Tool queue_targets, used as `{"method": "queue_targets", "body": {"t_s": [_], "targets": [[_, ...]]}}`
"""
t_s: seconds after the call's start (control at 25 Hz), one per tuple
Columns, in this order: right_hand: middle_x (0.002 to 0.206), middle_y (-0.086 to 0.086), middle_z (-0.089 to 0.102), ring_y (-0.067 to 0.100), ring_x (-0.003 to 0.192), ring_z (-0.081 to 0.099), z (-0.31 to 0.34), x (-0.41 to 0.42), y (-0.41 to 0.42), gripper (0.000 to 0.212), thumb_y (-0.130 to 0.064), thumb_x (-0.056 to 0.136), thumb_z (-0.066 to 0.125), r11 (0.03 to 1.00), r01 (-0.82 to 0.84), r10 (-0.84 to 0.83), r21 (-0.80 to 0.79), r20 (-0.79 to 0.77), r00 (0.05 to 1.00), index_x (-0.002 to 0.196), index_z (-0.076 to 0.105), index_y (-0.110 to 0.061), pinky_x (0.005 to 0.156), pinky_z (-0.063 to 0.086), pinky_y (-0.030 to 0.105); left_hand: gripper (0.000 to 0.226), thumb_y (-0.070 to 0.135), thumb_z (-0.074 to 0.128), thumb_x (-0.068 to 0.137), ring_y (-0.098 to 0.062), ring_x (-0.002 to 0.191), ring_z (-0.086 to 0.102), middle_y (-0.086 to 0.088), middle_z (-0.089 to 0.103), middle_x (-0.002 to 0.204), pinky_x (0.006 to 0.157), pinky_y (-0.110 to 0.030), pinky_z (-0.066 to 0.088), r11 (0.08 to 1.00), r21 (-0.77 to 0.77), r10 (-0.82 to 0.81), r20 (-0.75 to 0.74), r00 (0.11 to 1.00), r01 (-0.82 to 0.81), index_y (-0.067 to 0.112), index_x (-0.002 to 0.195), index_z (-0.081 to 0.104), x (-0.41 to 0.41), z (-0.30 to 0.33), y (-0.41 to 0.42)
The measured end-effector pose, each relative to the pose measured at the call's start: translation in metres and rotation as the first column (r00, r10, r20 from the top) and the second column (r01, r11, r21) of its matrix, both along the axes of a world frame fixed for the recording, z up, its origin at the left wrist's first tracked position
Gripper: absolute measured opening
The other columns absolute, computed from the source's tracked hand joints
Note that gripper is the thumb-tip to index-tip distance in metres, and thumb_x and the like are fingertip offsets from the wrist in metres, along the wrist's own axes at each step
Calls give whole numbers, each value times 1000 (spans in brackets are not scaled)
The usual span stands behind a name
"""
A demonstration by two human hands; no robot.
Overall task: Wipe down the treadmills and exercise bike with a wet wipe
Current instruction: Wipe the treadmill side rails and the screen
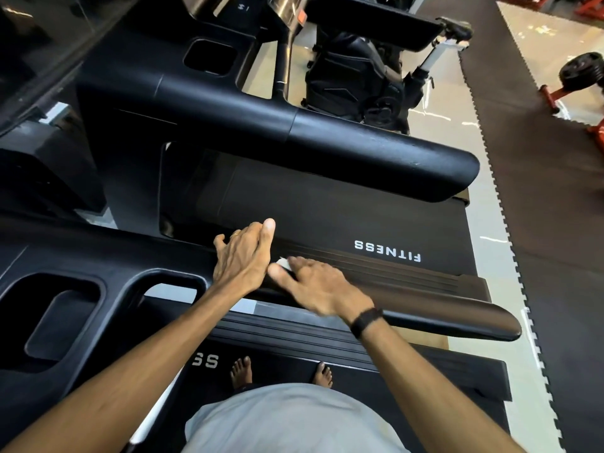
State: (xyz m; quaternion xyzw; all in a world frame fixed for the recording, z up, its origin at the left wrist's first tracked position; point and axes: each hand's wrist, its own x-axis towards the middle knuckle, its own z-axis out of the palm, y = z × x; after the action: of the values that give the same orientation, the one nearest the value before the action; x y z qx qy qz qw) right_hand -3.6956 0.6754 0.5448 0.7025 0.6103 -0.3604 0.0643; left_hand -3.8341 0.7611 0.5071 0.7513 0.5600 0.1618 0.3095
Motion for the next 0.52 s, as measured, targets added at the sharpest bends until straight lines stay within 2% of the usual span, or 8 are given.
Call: {"method": "queue_targets", "body": {"t_s": [0.08,0.16,0.24,0.28,0.36,0.4,0.44,0.52], "targets": [[169,5,3,15,155,-3,3,-3,-40,107,-84,82,-4,979,-150,150,140,13,989,161,5,-13,126,-2,32,86,69,-3,87,-15,105,58,3,70,97,115,-51,18,999,-10,31,58,998,-30,17,103,63,-2,-1,0],[169,0,-8,9,153,-14,4,20,-76,112,-88,76,-18,962,-200,187,186,83,979,161,-4,-16,125,-8,29,84,68,-1,88,-12,101,58,4,70,94,115,-51,19,998,-13,58,122,991,-57,18,104,65,-3,-1,1],[169,3,4,12,155,-3,1,49,-83,123,-89,70,-23,983,-115,90,140,178,980,161,6,-13,125,-2,29,82,67,1,90,-11,99,59,4,70,94,115,-52,19,998,-12,65,147,987,-64,19,105,66,-3,-2,0],[167,6,19,17,155,11,1,57,-75,124,-89,71,-18,994,-37,16,99,210,978,159,20,-11,125,6,30,82,67,1,90,-11,98,59,3,71,93,115,-52,20,998,-8,59,146,988,-58,19,104,66,-3,-2,0],[150,11,49,27,142,40,-1,56,-43,107,-85,80,-1,992,125,-126,19,210,970,139,49,-11,115,27,37,83,69,0,89,-11,100,59,4,71,95,115,-52,19,999,-11,42,153,987,-41,20,104,66,-2,0,0],[144,13,54,29,136,47,-1,47,-25,99,-83,84,5,989,150,-146,-7,184,972,132,54,-11,110,32,40,83,70,0,88,-11,103,59,6,71,97,116,-51,19,999,-17,40,164,986,-38,21,105,66,-2,0,1],[145,15,52,30,136,47,-3,31,-12,100,-83,85,8,993,121,-119,-6,156,981,135,52,-9,111,32,41,82,70,1,88,-12,104,60,9,71,97,115,-51,19,999,-24,49,185,982,-46,23,106,66,-2,1,1],[159,18,33,30,148,29,-8,-8,-10,113,-84,81,2,996,-54,40,77,177,983,153,31,-2,122,19,41,80,69,4,89,-12,103,63,12,71,94,113,-50,25,994,-59,104,269,958,-91,24,105,68,-4,3,3]]}}
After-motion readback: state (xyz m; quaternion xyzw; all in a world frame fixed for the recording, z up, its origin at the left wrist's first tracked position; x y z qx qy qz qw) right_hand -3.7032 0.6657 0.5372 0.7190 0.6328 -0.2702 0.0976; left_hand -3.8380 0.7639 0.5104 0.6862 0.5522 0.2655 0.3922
